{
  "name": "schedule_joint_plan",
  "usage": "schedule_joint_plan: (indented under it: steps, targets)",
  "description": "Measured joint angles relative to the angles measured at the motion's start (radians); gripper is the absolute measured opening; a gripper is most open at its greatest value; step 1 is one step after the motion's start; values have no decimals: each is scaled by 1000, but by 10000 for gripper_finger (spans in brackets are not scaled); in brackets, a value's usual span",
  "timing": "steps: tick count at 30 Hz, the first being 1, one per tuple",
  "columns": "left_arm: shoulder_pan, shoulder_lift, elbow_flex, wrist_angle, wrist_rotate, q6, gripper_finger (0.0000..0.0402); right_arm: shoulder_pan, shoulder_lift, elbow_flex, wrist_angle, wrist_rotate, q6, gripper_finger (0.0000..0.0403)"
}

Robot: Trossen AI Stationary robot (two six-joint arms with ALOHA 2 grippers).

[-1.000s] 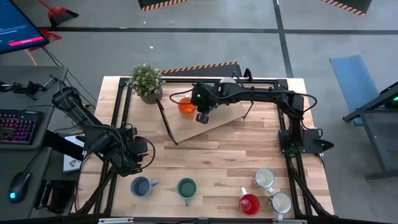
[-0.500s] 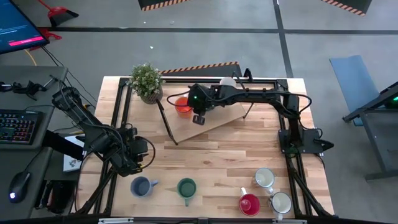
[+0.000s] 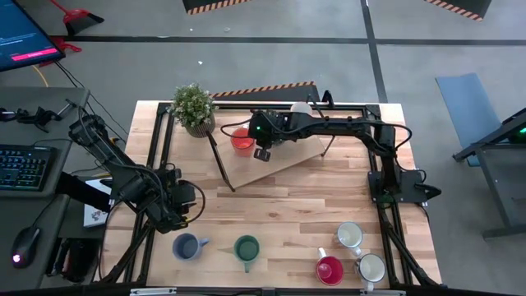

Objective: Place coffee mugs
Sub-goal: Adjust the stocked mugs on the shelf

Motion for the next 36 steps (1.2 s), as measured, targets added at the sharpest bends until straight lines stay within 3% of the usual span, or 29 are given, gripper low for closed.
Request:
schedule_joint_plan:
  steps: [32,36]
  targets:
    - [0,0,0,1,0,0,133,47,0,0,77,-146,-15,62]
    - [0,0,0,1,0,0,133,56,0,0,37,-91,-12,62]
